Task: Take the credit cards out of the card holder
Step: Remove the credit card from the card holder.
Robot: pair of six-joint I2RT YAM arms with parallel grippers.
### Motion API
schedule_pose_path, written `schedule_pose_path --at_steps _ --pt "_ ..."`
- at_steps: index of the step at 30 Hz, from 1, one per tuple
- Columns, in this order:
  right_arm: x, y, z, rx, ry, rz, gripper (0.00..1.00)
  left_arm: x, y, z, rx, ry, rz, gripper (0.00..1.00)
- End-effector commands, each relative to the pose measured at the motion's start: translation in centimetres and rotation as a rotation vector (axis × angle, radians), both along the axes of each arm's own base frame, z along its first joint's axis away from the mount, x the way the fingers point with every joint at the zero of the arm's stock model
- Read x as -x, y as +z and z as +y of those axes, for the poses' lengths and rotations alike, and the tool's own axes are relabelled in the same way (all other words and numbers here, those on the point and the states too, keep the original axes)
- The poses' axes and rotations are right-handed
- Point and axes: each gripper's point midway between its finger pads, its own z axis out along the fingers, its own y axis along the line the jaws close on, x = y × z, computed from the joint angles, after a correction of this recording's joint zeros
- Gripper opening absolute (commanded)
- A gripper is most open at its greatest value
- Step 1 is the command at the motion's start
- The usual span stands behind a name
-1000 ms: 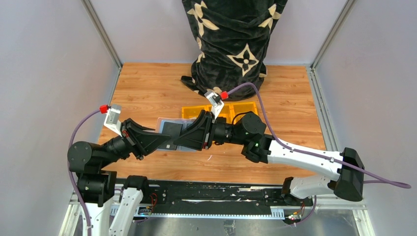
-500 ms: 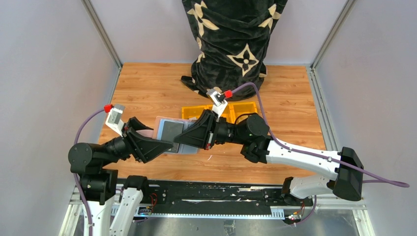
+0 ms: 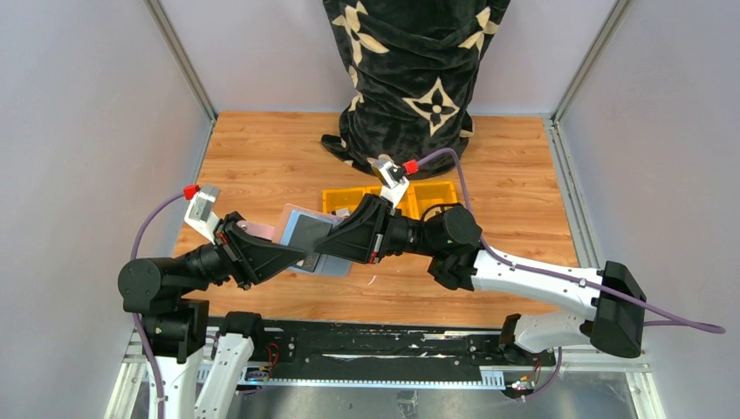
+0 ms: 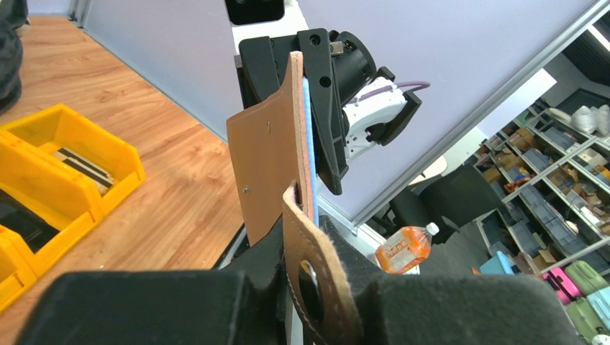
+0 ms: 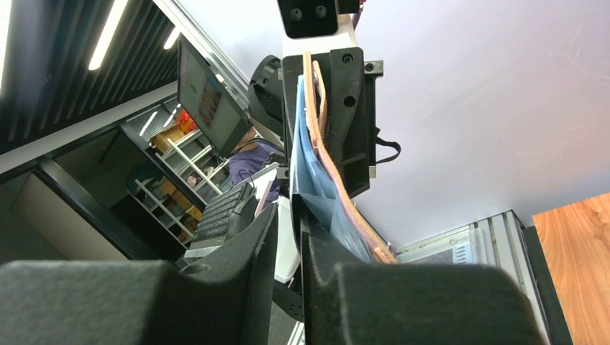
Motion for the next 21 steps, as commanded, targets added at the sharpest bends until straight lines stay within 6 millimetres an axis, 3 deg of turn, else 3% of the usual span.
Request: schedule_pose_path --at_steps 1,11,21 --pt "0.3 2.8 -1.8 -0.107 0.016 -0.020 0.19 0.4 0.2 -0.1 -0.001 -0.017 -0.018 0.15" --pt "0.6 1.9 -2.6 -0.124 0.025 -0.017 0.00 0.3 1.0 0.0 0.016 0.002 -0.015 0.11" --pt "1.1 1.0 -2.9 -0.098 0.027 -0.053 0.00 0.5 1.3 0.0 0.017 0.001 -0.019 0.10"
